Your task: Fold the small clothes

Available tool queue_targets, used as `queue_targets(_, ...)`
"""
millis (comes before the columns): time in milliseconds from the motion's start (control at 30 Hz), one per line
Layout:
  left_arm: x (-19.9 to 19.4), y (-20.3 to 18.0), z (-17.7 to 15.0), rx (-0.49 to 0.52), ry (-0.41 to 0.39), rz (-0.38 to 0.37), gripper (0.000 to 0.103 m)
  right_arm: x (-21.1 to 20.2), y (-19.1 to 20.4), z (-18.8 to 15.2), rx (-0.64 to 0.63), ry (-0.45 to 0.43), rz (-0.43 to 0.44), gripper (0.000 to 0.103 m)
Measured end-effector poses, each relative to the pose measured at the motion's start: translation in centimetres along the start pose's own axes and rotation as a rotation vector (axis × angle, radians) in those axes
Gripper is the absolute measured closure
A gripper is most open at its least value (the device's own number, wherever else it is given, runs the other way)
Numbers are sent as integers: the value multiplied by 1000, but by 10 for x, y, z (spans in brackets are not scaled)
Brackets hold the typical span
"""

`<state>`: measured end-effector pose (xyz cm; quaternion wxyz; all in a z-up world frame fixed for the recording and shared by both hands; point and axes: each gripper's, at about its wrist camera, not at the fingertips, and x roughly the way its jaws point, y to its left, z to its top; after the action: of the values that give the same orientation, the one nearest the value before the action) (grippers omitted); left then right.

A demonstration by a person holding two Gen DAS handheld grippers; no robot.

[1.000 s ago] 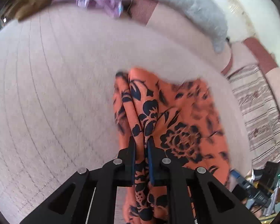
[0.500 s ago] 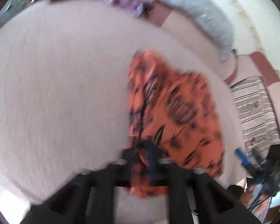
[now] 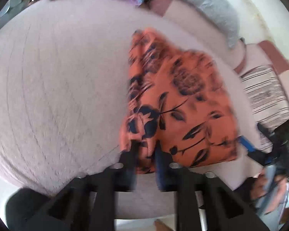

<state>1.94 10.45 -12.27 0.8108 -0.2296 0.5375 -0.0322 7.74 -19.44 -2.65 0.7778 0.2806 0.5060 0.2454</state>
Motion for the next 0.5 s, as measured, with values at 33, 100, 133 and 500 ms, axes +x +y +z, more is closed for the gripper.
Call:
queue_targets(33, -1, 1, -2, -3, -12, -6, 88, 3, -4, 2, 22, 15, 7, 12)
queue_targets(100, -6, 2, -1, -15, -12, -6, 88, 20, -15, 2, 72, 105, 47, 12)
queue_targets(133, -8, 0, -1, -2, -9, 5, 88, 32, -18, 0, 87, 165, 67, 18)
queue_targets(500, -32, -67, 28, 197, -167, 61, 48, 41, -11, -12, 8, 244, -33, 42)
